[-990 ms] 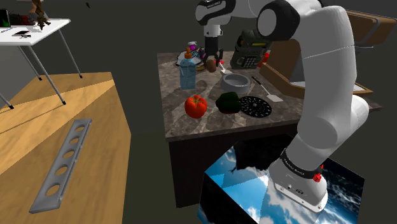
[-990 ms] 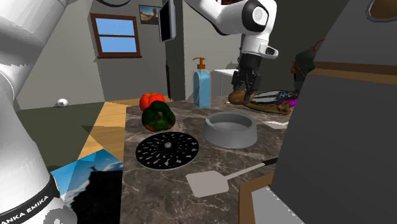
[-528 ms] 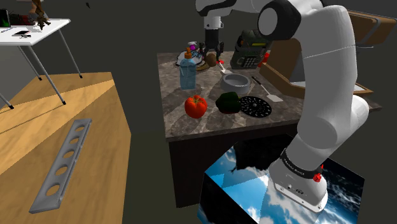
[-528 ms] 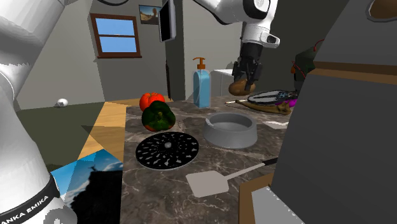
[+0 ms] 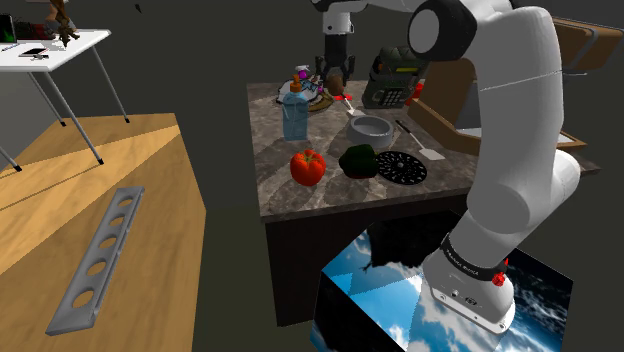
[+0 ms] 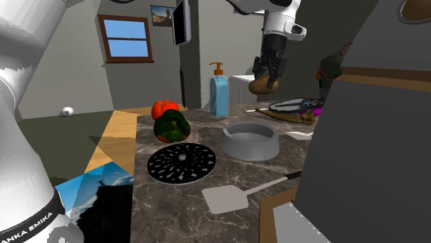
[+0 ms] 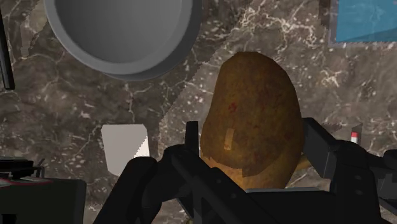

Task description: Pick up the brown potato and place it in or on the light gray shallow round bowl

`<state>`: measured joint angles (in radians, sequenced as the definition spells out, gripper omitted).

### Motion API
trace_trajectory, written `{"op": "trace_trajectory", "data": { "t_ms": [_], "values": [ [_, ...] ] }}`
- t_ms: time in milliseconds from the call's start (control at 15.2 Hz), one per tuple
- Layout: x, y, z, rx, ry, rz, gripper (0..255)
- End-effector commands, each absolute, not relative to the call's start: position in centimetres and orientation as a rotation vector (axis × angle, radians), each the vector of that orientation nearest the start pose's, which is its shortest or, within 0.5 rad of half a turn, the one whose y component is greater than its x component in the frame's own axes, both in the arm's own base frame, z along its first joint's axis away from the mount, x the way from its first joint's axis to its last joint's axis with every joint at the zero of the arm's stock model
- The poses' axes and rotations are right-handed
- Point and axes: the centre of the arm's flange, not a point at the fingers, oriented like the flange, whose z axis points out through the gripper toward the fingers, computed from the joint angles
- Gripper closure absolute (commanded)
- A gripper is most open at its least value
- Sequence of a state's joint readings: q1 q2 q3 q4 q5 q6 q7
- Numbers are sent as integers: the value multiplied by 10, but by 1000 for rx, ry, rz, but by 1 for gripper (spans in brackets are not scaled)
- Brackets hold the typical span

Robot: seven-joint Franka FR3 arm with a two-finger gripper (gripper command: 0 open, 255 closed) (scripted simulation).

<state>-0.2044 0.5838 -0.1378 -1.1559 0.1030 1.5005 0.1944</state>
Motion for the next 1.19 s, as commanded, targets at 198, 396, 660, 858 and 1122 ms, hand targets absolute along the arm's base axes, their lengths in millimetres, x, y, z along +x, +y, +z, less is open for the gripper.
{"op": "trace_trajectory", "data": {
  "t_ms": [198,396,660,858,1122],
  "values": [
    [607,-215,448,-2972,803,359,255],
    [569,-224,449,-2972,803,359,255],
    [517,-237,450,-2972,803,359,255],
    [497,-242,440,-2972,803,359,255],
    [497,-242,419,-2972,803,359,255]
  ]
}}
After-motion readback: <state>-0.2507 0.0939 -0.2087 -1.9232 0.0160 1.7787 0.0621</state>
